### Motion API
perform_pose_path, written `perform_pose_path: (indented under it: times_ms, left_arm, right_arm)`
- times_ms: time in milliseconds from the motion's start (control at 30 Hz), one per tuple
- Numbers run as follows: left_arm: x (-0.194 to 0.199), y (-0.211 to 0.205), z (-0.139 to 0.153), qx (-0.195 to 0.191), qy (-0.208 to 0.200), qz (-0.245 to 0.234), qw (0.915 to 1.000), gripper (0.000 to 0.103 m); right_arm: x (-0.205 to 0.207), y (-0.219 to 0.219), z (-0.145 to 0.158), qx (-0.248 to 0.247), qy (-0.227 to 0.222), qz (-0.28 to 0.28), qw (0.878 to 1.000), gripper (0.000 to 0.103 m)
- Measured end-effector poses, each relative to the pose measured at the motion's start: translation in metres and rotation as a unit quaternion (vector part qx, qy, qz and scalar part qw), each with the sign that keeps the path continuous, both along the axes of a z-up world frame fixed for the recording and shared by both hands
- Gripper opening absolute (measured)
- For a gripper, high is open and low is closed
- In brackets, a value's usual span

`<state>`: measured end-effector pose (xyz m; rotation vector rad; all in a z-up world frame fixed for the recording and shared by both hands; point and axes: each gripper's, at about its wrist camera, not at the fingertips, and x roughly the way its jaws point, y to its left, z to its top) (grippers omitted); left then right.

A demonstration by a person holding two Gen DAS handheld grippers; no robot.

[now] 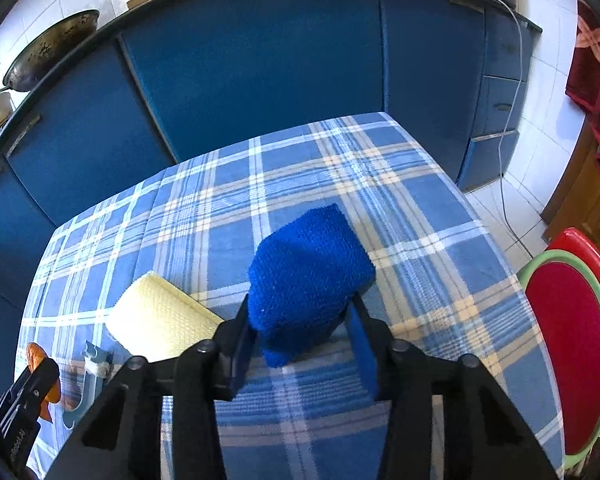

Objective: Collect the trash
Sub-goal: 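Hold the orange bag in the left gripper while the right gripper grasps the blue knitted cloth, then carry the orange bag and blue cloth over the red bin and open both grippers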

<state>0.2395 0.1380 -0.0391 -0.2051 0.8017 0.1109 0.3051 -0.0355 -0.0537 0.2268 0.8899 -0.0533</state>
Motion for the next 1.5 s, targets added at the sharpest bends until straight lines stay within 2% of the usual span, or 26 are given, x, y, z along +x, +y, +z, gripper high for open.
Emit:
perform_pose_path:
  times_ms: [100, 233, 367, 1067, 1500]
  left_arm:
    - [0.000, -0.001, 0.000, 0.001, -0.001, -0.001, 1.0000, 0.039]
    - [-0.002, -0.002, 0.002, 0.003, -0.002, -0.004, 1.0000, 0.039]
    - [-0.005, -0.004, 0.007, 0.004, -0.008, -0.010, 0.9999, 0.039]
    - [-0.052, -0.052, 0.043, -0.026, -0.040, -0.068, 0.9966, 0.039]
    - [-0.074, -0.096, 0.052, -0.038, -0.040, -0.111, 0.9922, 0.039]
  right_arm:
    - [0.000, -0.004, 0.000, 0.008, 0.000, 0.004, 1.000, 0.043]
    - [-0.001, -0.010, -0.001, 0.016, 0.001, 0.002, 1.000, 0.029]
    - [-0.009, -0.015, 0.002, 0.021, 0.001, 0.005, 1.000, 0.022]
    - [-0.111, -0.050, 0.047, 0.050, -0.062, 0.032, 0.996, 0.020]
    - [-0.163, -0.082, 0.058, 0.059, -0.082, 0.022, 0.995, 0.020]
